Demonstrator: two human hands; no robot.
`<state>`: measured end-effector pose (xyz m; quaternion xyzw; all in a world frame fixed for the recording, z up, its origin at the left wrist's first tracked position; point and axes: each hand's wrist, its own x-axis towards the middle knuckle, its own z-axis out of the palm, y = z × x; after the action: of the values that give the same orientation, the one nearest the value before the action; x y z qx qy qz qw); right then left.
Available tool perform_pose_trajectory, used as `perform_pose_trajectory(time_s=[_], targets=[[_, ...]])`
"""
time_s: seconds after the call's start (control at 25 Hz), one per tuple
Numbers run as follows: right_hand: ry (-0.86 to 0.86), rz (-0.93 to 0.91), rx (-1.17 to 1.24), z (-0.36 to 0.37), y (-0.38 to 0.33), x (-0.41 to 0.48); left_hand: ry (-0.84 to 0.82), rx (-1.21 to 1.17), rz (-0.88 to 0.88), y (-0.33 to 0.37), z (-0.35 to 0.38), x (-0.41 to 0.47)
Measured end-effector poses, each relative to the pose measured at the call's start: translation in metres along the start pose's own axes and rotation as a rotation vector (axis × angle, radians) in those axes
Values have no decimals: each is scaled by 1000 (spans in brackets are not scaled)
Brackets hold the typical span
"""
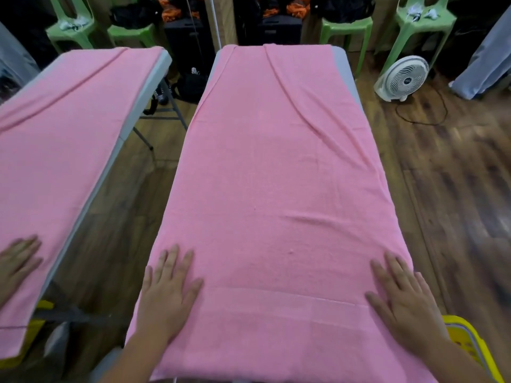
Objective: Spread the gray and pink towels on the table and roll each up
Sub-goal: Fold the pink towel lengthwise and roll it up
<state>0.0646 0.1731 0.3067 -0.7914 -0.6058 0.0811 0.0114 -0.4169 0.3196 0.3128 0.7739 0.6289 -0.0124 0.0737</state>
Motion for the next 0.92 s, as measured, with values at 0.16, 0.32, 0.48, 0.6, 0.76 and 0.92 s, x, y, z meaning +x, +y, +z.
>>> perform_pose_trajectory(time_s=[0.16, 0.32, 0.48, 0.6, 0.76, 0.92], targets=[[-12, -200, -33, -9, -17, -41, -56, -27, 124, 4, -1, -32], [-37, -386, 9, 11, -56, -124, -109, 22, 492, -29, 15, -102], [52, -96, 64, 14, -62, -145, -36, 24, 477, -66, 6, -113], [154, -55, 79, 0, -50, -155, -38, 34, 417, -86, 0, -120], [110, 207, 220, 0, -15, -167, -134, -13, 264, -96, -1, -120], [29, 467, 529, 8, -11, -171, -175, -108, 91, -97, 1, -120]])
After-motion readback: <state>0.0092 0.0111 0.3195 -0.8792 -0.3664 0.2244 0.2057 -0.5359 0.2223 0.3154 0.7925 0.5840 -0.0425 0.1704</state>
